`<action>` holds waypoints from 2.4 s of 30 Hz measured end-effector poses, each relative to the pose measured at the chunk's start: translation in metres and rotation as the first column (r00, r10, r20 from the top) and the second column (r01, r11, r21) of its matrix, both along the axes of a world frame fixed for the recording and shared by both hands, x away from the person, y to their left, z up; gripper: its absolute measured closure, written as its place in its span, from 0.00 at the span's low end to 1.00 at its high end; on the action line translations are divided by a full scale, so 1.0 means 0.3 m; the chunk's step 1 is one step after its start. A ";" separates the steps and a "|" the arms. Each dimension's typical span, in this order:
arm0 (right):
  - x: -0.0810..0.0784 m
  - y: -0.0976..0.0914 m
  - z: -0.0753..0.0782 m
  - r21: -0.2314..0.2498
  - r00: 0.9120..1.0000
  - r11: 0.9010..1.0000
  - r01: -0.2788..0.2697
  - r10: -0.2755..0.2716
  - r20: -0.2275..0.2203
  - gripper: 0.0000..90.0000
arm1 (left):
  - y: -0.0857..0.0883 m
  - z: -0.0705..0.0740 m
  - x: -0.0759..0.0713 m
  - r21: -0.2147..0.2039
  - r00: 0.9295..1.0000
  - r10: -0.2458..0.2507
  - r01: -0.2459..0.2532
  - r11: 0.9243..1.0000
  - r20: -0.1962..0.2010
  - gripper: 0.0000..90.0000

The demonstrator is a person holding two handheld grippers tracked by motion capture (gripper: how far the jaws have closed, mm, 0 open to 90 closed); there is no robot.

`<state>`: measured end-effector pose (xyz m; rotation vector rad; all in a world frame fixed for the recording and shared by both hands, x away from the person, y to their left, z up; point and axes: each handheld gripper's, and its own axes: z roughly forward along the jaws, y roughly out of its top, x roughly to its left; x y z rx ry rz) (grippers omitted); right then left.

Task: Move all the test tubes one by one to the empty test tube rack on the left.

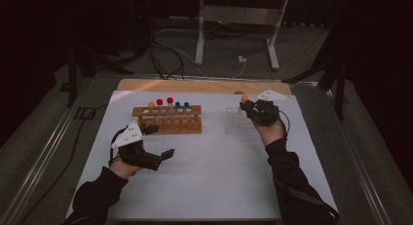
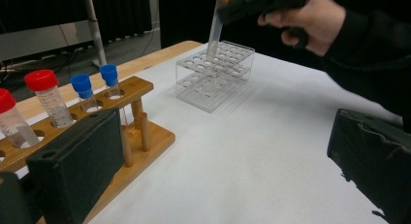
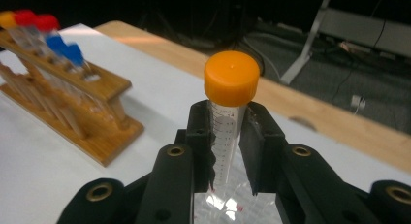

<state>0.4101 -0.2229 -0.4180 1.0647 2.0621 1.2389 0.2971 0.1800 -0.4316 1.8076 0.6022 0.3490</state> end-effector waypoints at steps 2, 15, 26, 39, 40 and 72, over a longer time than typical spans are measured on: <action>-0.015 -0.002 0.034 -0.002 1.000 1.000 -0.013 0.013 0.024 0.83 | -0.004 0.006 -0.001 0.003 1.000 -0.001 0.001 1.000 0.002 0.01; -0.142 0.070 0.132 -0.033 0.977 0.979 -0.199 0.201 0.075 0.83 | -0.039 0.049 0.001 -0.001 0.998 -0.061 0.061 0.998 -0.010 0.01; -0.278 0.184 0.043 -0.043 0.918 0.917 -0.397 0.397 0.005 0.83 | -0.097 0.072 -0.008 -0.022 0.991 -0.131 0.130 0.991 -0.009 0.02; -0.355 0.298 -0.038 -0.034 0.858 0.858 -0.513 0.511 -0.049 0.83 | -0.187 0.052 -0.002 -0.012 0.983 -0.183 0.183 0.983 0.008 0.27; -0.356 0.302 -0.039 -0.035 0.856 0.855 -0.517 0.515 -0.051 0.83 | -0.192 0.052 0.000 -0.011 0.983 -0.182 0.182 0.983 0.009 0.29; -0.361 0.291 -0.024 0.015 0.888 0.888 -0.461 0.461 -0.001 0.47 | -0.213 0.086 0.032 0.066 0.986 -0.150 0.145 0.987 0.078 0.80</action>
